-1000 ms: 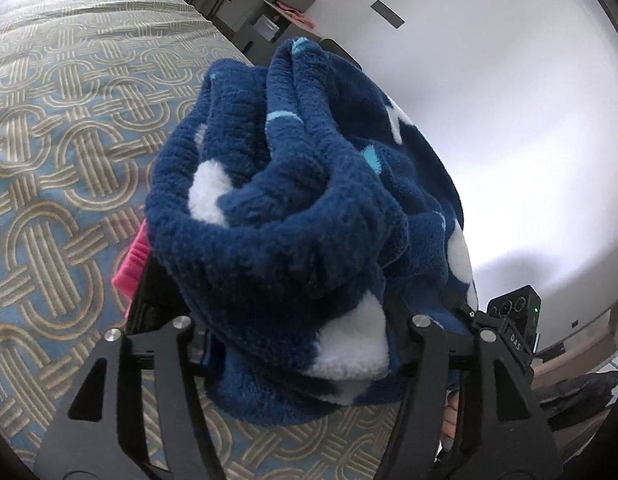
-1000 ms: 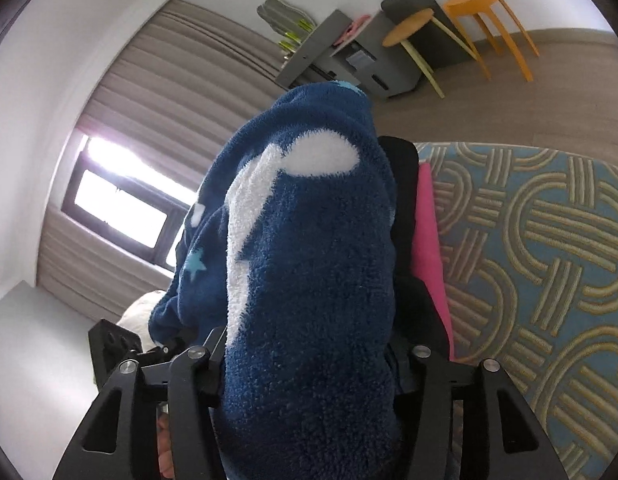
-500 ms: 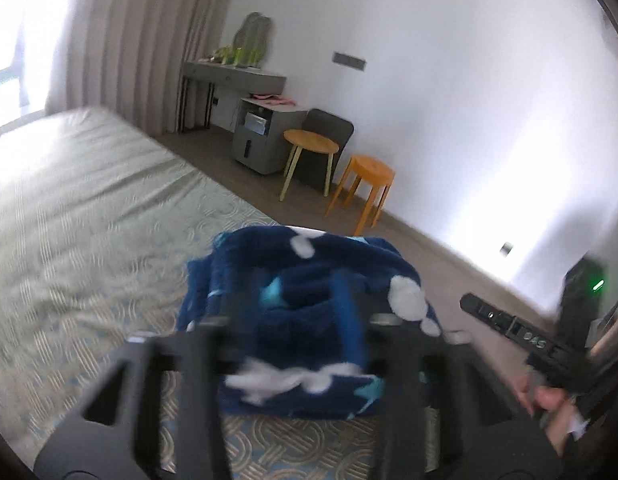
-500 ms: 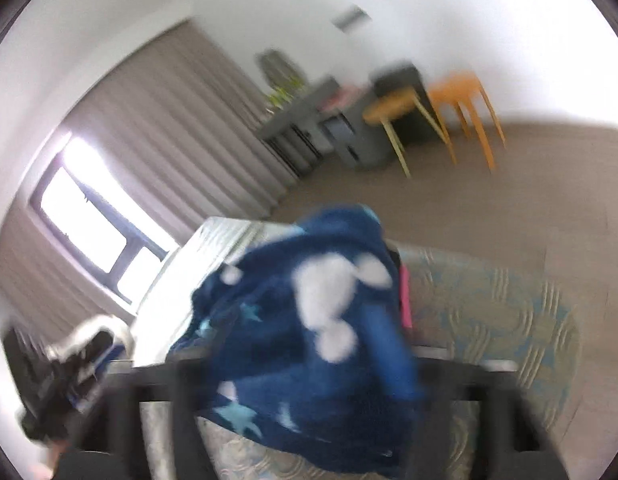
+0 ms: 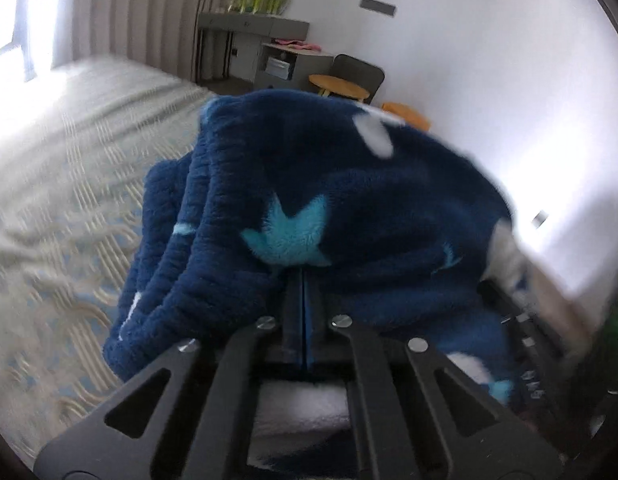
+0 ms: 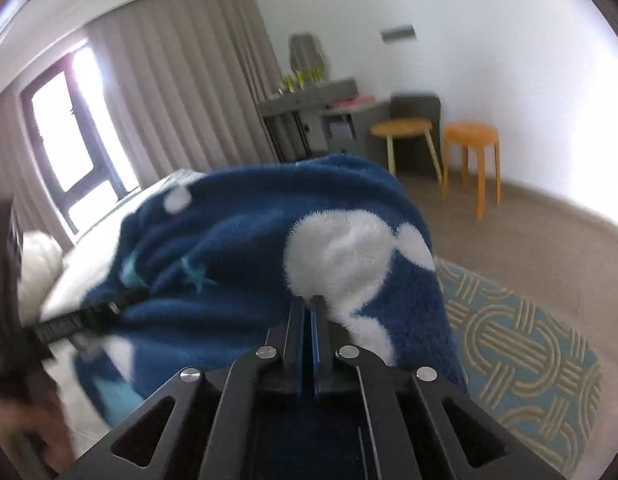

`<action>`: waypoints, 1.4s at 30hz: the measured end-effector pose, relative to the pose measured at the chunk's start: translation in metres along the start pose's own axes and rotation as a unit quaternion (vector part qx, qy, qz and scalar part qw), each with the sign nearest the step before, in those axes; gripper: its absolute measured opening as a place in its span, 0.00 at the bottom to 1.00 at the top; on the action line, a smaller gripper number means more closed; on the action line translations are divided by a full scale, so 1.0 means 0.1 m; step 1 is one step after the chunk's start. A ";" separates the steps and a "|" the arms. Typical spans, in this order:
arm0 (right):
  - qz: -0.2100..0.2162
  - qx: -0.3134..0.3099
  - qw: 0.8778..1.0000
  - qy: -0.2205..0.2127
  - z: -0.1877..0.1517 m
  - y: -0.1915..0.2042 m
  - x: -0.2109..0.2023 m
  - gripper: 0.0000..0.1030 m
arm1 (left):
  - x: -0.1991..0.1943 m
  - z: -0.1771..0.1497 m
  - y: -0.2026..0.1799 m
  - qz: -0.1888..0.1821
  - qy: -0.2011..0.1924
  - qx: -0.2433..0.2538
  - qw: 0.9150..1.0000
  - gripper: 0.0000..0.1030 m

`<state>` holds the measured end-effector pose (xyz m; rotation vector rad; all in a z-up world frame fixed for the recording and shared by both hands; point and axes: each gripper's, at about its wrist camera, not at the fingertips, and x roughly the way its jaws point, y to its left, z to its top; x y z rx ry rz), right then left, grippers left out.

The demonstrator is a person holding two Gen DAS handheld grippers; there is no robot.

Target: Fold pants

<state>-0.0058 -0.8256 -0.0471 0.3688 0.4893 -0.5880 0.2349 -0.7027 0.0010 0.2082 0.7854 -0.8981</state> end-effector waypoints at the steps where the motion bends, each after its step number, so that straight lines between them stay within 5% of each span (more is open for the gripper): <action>1: -0.011 -0.007 1.000 -0.006 -0.03 0.04 -0.01 0.00 | 0.01 -0.01 -0.03 0.010 -0.005 0.010 1.000 0.04; 7: 0.020 0.050 0.999 0.004 -0.07 -0.09 0.06 0.00 | 0.06 -0.08 0.09 -0.016 -0.013 -0.036 0.999 0.04; 13: -0.013 0.026 0.999 0.032 0.06 0.02 0.03 0.00 | -0.26 0.02 0.05 -0.019 0.029 -0.068 0.997 0.07; 15: -0.007 0.030 0.998 0.057 0.16 0.06 -0.07 0.05 | -0.51 0.04 0.01 -0.023 0.036 -0.073 0.996 0.31; 17: 0.002 0.056 0.995 0.083 0.25 0.07 -0.29 0.16 | -0.88 0.01 -0.05 -0.012 0.017 -0.069 0.997 0.92; 18: 0.009 0.074 0.994 0.084 0.28 0.07 -0.44 0.26 | -1.13 -0.02 -0.10 -0.001 -0.016 -0.060 0.998 0.95; 22: 0.001 0.092 0.995 0.043 0.29 0.21 -1.28 0.76 | -1.93 -0.19 -0.33 -0.006 -0.080 0.001 0.997 0.96; 23: 0.006 0.087 0.996 0.035 0.28 0.26 -1.47 0.79 | -2.07 -0.23 -0.35 -0.006 -0.087 0.008 0.996 0.96; 29: 0.017 0.057 0.998 0.028 0.15 0.60 -2.39 0.82 | -2.91 -0.51 -0.27 -0.036 -0.113 -0.006 0.993 0.99; 33: 0.006 0.028 0.999 0.016 0.03 0.83 -2.85 0.94 | -3.33 -0.78 -0.23 -0.037 -0.120 0.001 0.992 0.99; 42: -0.025 0.019 0.999 0.009 -0.37 1.07 -3.52 0.99 | -3.71 -1.19 -0.08 -0.022 -0.108 -0.007 0.994 0.99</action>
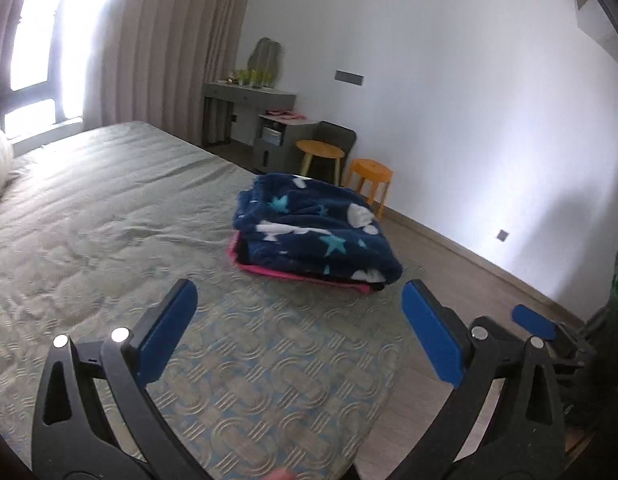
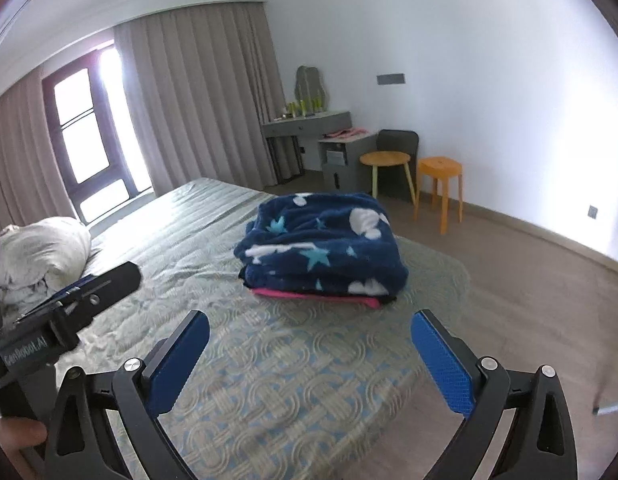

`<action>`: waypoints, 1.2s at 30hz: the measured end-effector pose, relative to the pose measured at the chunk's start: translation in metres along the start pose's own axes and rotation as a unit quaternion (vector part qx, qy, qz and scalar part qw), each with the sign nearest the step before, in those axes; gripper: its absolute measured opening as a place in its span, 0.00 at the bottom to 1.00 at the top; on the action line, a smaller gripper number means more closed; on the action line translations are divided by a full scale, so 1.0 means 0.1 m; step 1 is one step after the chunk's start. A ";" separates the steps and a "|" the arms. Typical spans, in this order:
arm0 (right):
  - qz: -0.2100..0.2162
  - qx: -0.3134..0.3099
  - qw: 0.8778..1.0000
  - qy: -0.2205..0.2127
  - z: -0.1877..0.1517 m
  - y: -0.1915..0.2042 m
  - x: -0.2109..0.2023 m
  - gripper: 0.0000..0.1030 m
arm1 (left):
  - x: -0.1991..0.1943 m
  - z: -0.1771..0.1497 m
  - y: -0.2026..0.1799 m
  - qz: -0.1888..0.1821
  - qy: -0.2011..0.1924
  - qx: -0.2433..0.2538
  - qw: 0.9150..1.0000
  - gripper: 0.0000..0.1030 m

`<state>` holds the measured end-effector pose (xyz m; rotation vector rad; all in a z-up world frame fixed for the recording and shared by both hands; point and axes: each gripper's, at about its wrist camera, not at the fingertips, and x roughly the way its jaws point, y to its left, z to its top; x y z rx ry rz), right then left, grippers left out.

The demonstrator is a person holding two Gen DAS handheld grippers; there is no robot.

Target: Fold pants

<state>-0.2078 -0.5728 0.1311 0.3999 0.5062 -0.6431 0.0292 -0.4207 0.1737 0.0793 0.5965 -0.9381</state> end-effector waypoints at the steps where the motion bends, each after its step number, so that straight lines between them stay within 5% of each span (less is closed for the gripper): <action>1: -0.002 0.004 1.000 0.003 -0.03 0.00 -0.04 0.99 | -0.04 -0.04 -0.01 0.002 0.001 0.007 1.000 0.99; 7: -0.016 -0.026 1.000 -0.001 -0.14 0.12 -0.18 0.99 | -0.08 -0.22 -0.08 0.006 0.017 0.032 0.999 0.99; 36: -0.009 -0.048 0.999 -0.006 -0.26 0.37 -0.18 0.99 | -0.15 -0.37 0.13 0.011 0.023 0.000 1.000 0.99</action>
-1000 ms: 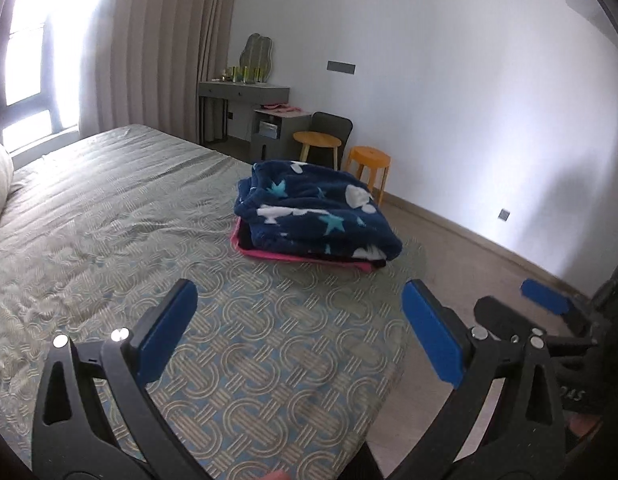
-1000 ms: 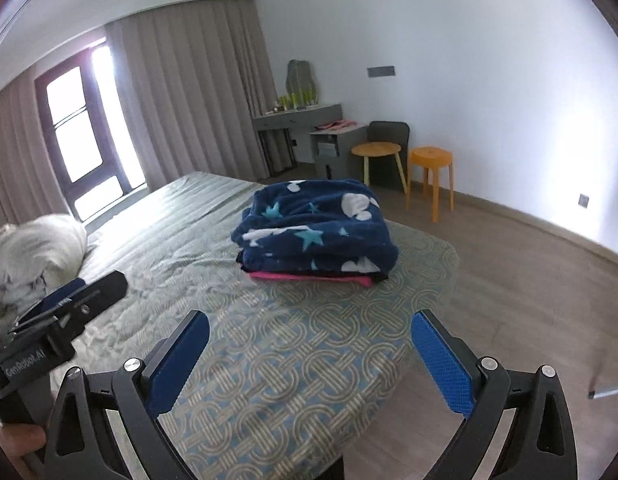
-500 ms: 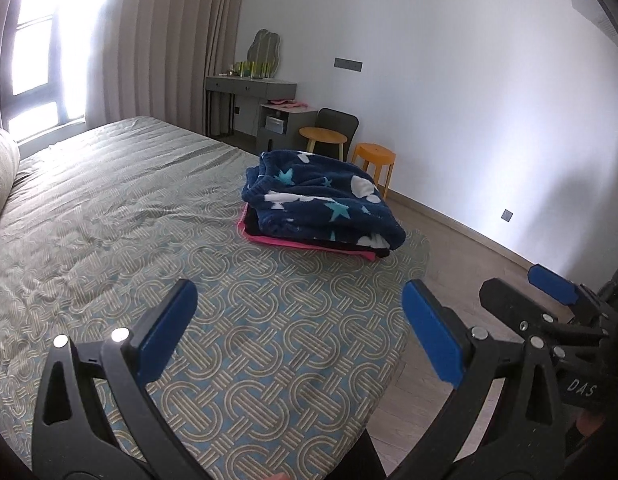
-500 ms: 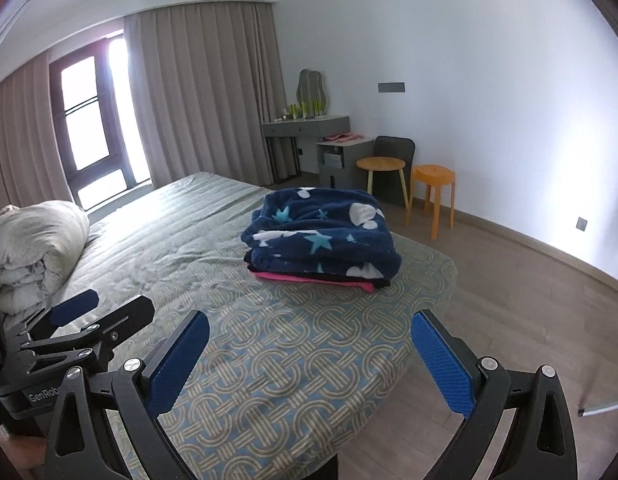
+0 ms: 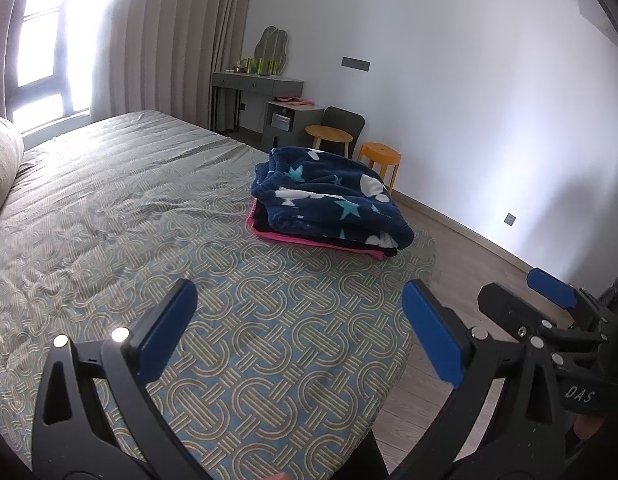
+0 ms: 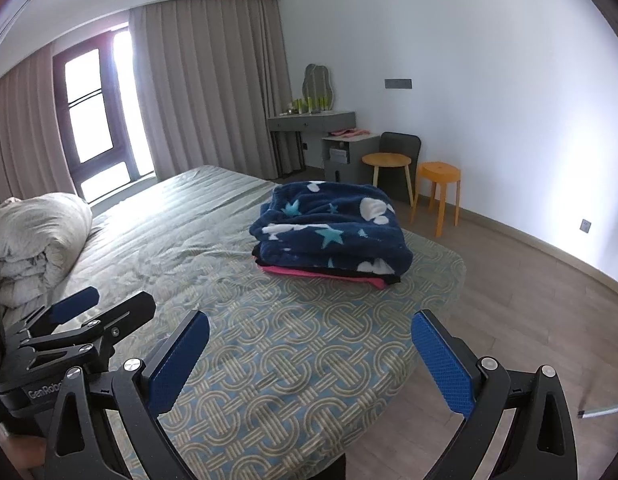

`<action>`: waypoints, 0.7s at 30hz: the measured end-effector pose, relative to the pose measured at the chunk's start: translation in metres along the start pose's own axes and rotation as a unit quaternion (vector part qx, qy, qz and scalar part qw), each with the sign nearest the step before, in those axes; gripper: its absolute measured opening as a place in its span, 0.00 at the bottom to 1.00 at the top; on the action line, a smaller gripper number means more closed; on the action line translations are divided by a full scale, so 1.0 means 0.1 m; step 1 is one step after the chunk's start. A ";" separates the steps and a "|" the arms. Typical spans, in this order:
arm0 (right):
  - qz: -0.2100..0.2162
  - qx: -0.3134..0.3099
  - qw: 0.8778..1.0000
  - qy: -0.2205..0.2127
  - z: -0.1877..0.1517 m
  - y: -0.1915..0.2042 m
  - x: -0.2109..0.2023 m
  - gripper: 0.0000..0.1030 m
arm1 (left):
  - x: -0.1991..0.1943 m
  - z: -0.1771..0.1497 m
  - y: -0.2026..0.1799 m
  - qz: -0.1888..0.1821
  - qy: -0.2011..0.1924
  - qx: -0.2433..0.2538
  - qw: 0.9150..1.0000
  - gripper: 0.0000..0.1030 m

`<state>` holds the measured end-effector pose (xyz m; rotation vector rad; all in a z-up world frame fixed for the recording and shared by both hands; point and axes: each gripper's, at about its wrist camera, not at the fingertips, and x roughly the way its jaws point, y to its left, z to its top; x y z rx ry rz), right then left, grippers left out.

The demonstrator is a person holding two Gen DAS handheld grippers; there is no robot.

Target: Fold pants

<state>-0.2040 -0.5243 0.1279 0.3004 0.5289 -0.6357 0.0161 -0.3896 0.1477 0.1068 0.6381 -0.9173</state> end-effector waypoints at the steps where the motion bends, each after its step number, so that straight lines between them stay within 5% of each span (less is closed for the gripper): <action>1: -0.001 0.000 1.000 -0.001 0.00 0.00 0.00 0.99 | 0.00 0.00 0.00 0.001 0.000 0.000 1.000 0.99; 21: -0.001 0.005 1.000 0.004 -0.01 -0.01 0.04 0.99 | 0.04 -0.02 -0.01 -0.004 0.005 -0.005 1.000 0.99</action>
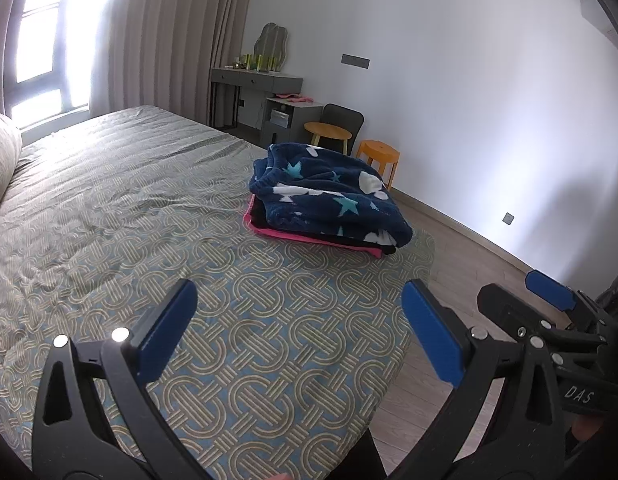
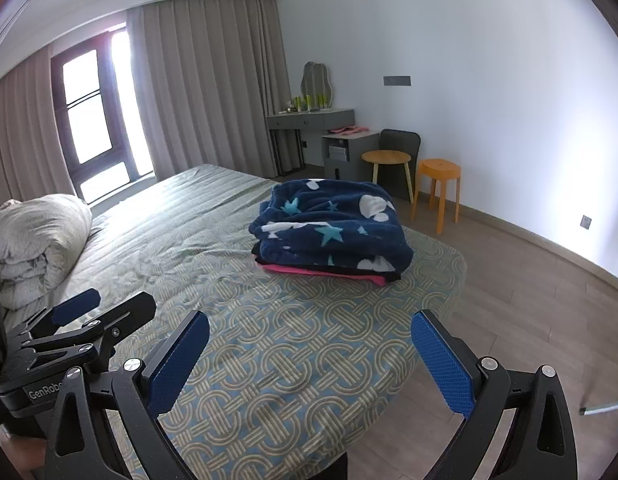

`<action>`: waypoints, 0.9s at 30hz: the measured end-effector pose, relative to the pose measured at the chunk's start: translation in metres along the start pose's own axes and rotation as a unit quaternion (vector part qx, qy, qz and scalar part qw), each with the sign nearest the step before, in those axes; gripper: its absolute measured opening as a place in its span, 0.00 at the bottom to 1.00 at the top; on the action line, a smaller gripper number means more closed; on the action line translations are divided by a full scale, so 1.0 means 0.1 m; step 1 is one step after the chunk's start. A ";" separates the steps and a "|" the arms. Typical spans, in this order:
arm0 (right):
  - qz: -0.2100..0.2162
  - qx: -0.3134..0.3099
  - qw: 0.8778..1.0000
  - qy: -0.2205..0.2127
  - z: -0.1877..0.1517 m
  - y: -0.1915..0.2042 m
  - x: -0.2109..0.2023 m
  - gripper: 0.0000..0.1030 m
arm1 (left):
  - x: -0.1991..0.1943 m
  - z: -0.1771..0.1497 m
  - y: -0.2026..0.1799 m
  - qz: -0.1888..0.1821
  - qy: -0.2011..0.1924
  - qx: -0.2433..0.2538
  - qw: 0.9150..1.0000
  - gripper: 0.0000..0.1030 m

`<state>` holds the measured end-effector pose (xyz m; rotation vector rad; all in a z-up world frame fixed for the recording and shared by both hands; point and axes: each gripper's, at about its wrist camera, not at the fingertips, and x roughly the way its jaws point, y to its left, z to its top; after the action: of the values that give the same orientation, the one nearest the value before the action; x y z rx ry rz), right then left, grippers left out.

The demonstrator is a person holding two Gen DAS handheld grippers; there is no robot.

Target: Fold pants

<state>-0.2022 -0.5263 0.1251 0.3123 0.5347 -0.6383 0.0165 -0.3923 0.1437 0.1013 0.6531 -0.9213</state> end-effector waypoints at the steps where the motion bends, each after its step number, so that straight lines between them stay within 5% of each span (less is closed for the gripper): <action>1: 0.000 0.001 1.000 0.000 0.00 0.00 0.01 0.99 | 0.00 -0.01 0.00 0.000 0.000 0.000 1.000 0.99; 27: -0.005 0.004 1.000 0.004 -0.11 -0.02 -0.02 0.99 | 0.00 -0.05 0.02 0.001 0.000 0.004 1.000 0.98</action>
<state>-0.2094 -0.5222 0.1172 0.3200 0.5425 -0.6481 0.0157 -0.3892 0.1398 0.1103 0.6499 -0.9214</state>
